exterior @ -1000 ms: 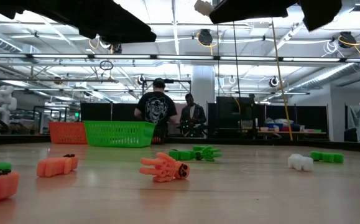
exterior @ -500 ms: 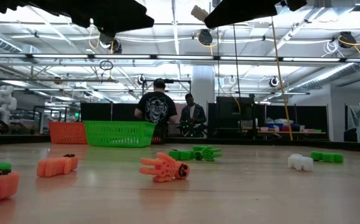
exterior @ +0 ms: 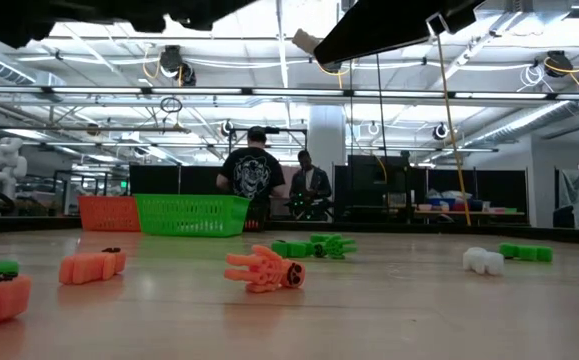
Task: Sort Halloween decoration
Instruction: Put the white skeleton toy into the green bin
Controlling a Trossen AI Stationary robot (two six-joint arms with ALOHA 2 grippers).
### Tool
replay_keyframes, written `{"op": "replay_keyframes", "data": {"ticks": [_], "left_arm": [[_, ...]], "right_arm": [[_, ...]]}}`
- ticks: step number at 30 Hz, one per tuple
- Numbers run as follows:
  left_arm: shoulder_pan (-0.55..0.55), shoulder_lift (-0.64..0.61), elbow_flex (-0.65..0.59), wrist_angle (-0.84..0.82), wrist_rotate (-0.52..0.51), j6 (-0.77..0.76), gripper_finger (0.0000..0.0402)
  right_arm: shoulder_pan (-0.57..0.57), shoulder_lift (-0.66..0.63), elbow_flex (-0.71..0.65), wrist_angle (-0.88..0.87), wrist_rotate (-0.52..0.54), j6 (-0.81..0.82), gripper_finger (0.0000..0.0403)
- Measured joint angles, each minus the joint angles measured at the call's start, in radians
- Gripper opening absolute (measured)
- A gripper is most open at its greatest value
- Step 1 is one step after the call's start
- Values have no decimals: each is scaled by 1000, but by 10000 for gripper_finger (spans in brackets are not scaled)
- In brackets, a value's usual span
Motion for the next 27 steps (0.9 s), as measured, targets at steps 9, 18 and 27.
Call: {"op": "replay_keyframes", "data": {"ticks": [9, 18, 27], "left_arm": [[50, 29, 0, 26, 18, -2, 205], [85, 84, 37, 29, 31, 6, 202], [106, 103, 51, -44, 27, 8, 134]], "right_arm": [[-3, 0, 0, 0, 0, -4, 25], [-26, 0, 0, 3, -3, -6, 25], [-34, 0, 0, 8, -52, -17, 25]]}}
